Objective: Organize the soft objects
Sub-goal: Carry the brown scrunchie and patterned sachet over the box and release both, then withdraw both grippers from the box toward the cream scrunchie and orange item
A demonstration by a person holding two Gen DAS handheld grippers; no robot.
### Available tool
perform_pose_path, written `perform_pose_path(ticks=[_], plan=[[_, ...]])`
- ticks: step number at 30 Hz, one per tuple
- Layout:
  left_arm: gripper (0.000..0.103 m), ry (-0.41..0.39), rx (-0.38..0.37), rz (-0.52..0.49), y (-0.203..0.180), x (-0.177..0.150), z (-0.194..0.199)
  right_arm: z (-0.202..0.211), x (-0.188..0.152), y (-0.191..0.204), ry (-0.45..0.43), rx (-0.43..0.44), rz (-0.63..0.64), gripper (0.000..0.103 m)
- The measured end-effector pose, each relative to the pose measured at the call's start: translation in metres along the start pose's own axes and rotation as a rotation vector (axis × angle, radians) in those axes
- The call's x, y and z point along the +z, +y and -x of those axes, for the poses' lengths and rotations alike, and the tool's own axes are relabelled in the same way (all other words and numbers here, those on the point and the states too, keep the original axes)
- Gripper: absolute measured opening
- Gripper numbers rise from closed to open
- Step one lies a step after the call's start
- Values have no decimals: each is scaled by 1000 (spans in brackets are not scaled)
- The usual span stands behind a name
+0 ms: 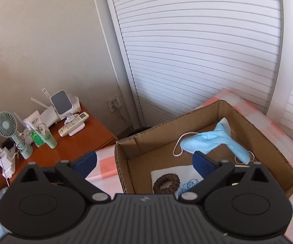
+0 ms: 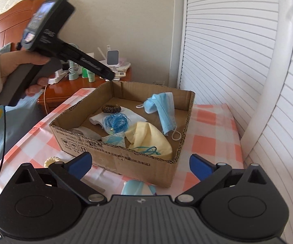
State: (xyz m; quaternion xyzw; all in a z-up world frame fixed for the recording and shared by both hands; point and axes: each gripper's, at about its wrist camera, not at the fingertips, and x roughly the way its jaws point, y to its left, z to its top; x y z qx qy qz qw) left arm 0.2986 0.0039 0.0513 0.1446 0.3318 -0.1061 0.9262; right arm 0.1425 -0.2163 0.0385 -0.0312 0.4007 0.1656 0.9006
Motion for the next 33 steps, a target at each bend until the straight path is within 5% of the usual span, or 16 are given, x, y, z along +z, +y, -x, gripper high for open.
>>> perform_pose_path(ticks=[18, 24, 33], plan=[[102, -30, -2, 28, -12, -72, 111, 24, -29, -8, 2, -111, -181, 103], [102, -12, 44, 34, -35, -114, 126, 27, -53, -1, 26, -106, -237, 103], [102, 68, 80, 177, -43, -155, 107, 28, -69, 2, 54, -124, -246, 103]])
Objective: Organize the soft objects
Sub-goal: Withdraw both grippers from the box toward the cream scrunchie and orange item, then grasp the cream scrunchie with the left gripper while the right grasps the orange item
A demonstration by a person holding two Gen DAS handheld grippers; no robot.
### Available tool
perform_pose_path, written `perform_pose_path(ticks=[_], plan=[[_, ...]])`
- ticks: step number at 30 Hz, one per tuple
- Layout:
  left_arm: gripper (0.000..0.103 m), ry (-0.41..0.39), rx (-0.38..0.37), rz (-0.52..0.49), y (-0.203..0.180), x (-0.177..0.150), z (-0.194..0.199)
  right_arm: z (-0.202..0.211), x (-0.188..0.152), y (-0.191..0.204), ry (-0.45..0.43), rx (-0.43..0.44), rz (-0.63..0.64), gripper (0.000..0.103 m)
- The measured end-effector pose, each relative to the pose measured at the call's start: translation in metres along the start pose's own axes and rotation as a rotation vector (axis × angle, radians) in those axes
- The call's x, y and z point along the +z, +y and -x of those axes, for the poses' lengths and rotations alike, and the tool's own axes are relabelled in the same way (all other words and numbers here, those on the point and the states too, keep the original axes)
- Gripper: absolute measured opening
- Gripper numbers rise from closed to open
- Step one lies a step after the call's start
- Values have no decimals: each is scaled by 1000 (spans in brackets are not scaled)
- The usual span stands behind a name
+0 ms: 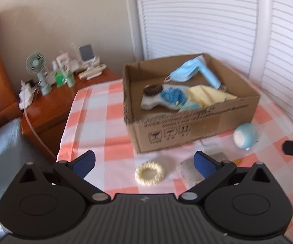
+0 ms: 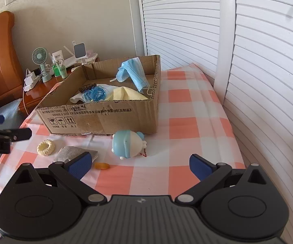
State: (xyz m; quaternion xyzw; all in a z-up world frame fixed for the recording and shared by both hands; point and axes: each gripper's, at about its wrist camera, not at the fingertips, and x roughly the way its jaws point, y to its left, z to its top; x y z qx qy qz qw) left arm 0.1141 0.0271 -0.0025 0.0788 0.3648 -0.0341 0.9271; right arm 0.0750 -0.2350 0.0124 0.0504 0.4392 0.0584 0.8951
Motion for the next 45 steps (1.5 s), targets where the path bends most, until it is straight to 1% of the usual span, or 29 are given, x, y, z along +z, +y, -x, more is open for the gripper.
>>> perform_pose_path(ticks=[3, 5, 10, 15, 19, 20, 27, 30, 32, 33, 34, 37, 40, 42, 44, 45], plan=[[102, 43, 53, 28, 1, -10, -14, 1, -2, -3, -2, -11, -4, 103], [102, 61, 64, 43, 2, -16, -22, 0, -3, -5, -2, -18, -7, 103], [102, 119, 51, 90, 5, -29, -43, -12, -5, -8, 21, -31, -10, 103], [103, 163, 43, 112, 7, -38, -61, -25, -5, -6, 50, -46, 8, 103], [103, 153, 1, 197, 18, -43, -66, -36, -6, -3, 75, -47, 21, 103], [103, 144, 10, 204, 19, -43, -66, -38, -6, -2, 80, -47, 26, 103], [103, 115, 7, 198, 18, -45, -67, -59, -14, 12, 128, -34, 74, 103], [103, 107, 11, 202, 18, -45, -67, -63, -17, 23, 115, -35, 97, 102], [103, 103, 12, 203, 18, -46, -67, -64, -20, 31, 100, -29, 121, 92], [103, 101, 12, 203, 19, -46, -67, -65, -22, 35, 97, -25, 135, 90], [103, 99, 12, 204, 19, -46, -67, -66, -24, 38, 93, -23, 145, 85], [103, 96, 13, 204, 19, -47, -67, -69, -30, 48, 94, 2, 164, 80], [103, 93, 14, 206, 18, -47, -67, -70, -33, 57, 60, 9, 189, 71], [103, 92, 14, 205, 18, -48, -66, -71, -33, 62, 46, 12, 195, 67], [103, 92, 15, 205, 18, -48, -66, -74, -32, 66, 35, 10, 203, 59], [103, 92, 16, 205, 18, -48, -66, -75, -32, 67, 30, 14, 203, 56]])
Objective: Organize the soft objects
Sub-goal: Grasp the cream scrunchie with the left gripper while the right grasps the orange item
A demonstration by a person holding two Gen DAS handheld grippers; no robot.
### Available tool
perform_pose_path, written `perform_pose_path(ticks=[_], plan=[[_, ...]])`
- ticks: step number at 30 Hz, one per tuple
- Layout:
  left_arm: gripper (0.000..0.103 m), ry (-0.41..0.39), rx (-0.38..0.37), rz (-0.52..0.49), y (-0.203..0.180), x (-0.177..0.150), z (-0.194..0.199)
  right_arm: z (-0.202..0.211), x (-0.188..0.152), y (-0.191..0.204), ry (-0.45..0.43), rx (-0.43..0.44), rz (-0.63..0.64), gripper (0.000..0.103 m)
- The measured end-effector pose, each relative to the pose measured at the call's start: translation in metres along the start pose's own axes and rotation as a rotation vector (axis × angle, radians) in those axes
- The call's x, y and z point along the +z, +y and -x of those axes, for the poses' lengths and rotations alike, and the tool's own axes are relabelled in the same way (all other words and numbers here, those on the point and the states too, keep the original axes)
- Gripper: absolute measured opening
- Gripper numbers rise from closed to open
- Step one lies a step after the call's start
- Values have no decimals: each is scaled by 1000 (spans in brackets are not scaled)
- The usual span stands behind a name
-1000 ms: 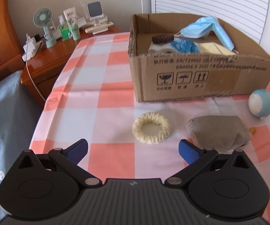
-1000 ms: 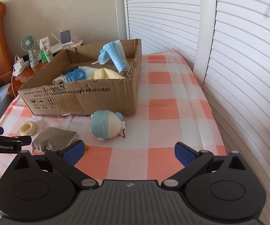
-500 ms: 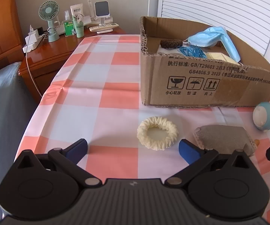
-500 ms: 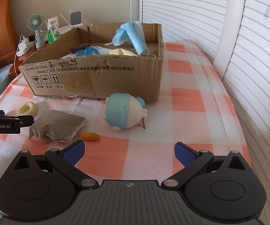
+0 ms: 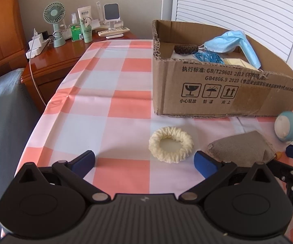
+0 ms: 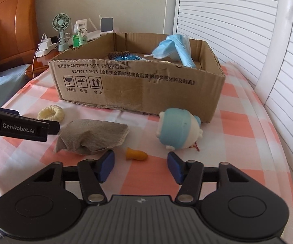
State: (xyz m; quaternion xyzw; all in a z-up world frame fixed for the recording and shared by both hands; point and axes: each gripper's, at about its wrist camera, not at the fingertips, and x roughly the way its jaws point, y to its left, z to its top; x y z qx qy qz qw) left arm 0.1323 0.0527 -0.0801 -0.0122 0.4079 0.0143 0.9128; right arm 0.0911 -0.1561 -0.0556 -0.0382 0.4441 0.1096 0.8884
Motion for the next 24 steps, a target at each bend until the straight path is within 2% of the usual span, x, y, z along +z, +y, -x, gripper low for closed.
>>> perform_pose_path(ticks=[2, 3, 4, 5, 11, 13, 15, 24], plan=[[103, 0, 0, -1, 0, 0, 0, -2, 1, 2, -10, 4, 0, 46], [103, 0, -1, -1, 0, 0, 0, -2, 2, 3, -14, 0, 2, 45], [103, 1, 0, -1, 0, 0, 0, -3, 2, 3, -17, -2, 0, 37], [103, 0, 0, -1, 0, 0, 0, -3, 3, 3, -17, -2, -1, 25], [99, -16, -4, -38, -5, 0, 3, -2, 3, 4, -15, -12, 17, 25], [92, -27, -12, -60, -9, 1, 5, -1, 2, 2, -13, -22, 17, 25], [79, -37, -25, -75, -14, 2, 7, 0, 2, -1, -9, -20, 8, 25], [48, -44, -86, -94, -20, 8, 5, 2, -1, -5, -7, -22, 7, 25]])
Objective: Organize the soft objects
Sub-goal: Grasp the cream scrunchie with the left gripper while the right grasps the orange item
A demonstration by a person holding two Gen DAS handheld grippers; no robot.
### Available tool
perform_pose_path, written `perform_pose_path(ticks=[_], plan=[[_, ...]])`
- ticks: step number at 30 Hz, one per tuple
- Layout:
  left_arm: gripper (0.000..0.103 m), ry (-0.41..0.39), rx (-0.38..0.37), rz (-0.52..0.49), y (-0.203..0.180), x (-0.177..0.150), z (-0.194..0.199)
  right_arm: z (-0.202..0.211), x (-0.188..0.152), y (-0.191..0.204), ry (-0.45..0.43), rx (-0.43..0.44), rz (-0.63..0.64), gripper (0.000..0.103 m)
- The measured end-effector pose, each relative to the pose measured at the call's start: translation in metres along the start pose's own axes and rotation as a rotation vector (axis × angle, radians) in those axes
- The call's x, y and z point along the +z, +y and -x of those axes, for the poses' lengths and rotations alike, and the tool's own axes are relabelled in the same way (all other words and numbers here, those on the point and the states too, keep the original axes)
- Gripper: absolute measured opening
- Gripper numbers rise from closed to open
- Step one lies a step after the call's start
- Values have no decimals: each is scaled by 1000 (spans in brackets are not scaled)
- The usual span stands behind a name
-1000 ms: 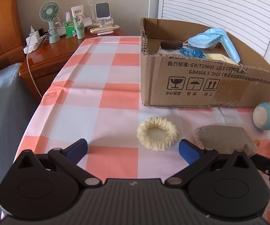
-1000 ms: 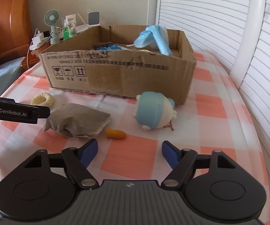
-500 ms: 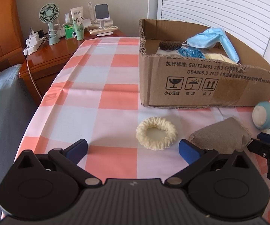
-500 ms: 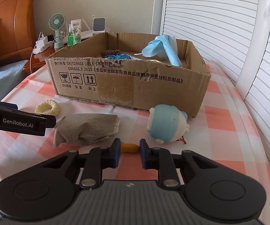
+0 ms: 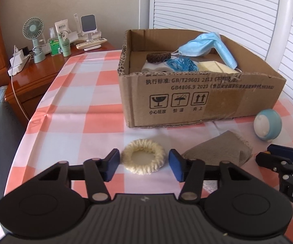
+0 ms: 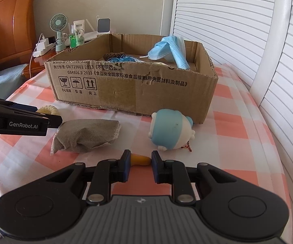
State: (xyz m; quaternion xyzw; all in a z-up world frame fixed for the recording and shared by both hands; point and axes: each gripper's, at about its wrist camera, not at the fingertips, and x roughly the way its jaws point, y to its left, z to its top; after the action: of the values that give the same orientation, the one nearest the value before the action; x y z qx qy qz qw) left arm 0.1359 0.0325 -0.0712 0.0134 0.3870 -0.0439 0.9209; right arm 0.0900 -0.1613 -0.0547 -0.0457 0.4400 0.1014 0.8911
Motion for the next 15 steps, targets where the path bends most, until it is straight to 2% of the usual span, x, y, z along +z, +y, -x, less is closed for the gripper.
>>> perform_pose_path(ticks=[8, 15], plan=[[36, 12, -17, -37, -2, 2, 2, 3, 0, -1, -6, 0, 14, 25], [35, 20, -41, -104, -2, 5, 15, 13, 0, -4, -12, 11, 54, 25]])
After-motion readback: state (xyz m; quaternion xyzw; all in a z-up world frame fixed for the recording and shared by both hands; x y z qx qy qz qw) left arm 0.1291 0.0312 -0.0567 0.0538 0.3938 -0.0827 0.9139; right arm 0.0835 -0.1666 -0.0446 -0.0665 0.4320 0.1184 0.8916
